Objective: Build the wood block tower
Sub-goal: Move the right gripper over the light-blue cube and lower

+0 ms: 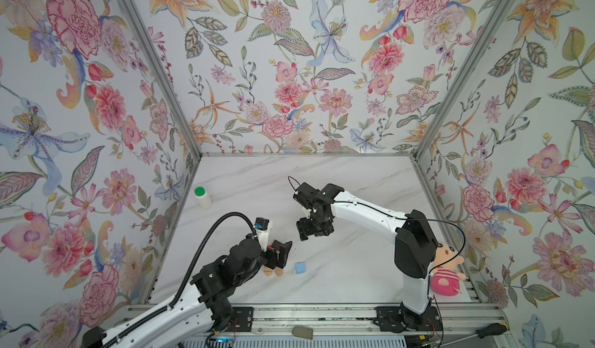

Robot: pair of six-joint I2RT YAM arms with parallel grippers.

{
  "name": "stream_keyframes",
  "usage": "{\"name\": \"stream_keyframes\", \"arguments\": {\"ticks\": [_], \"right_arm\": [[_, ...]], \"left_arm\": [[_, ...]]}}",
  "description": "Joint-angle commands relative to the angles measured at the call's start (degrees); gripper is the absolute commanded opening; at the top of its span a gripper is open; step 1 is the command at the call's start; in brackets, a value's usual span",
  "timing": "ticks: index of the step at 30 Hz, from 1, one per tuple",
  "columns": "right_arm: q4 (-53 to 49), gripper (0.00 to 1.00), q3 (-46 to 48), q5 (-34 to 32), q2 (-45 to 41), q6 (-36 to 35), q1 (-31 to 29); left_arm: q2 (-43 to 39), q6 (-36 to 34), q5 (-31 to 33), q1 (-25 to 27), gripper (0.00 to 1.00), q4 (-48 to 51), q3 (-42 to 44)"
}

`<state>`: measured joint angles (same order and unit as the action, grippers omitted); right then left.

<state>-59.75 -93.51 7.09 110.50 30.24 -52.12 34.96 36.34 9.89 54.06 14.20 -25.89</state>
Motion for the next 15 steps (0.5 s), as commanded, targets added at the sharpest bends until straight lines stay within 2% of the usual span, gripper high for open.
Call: {"name": "stream_keyframes", "arguments": {"ticks": [1, 7, 15], "right_arm": [[2.16, 0.73, 3.33, 0.90, -3.36, 2.88, -1.57], [4.89, 0.71, 9.28, 1.81, -6.27, 4.98, -3.21], [8.59, 0.71, 14.54, 3.54, -8.72, 6.50, -3.30]], "left_arm": [[-0.61, 4.17, 3.97, 2.70, 0.99, 3.48, 0.78], [-2.38, 8.56, 5.30, 6.59, 0.98, 3.74, 3.05], [-1.74, 8.30, 6.13, 8.19, 0.98, 4.76, 2.71]]}}
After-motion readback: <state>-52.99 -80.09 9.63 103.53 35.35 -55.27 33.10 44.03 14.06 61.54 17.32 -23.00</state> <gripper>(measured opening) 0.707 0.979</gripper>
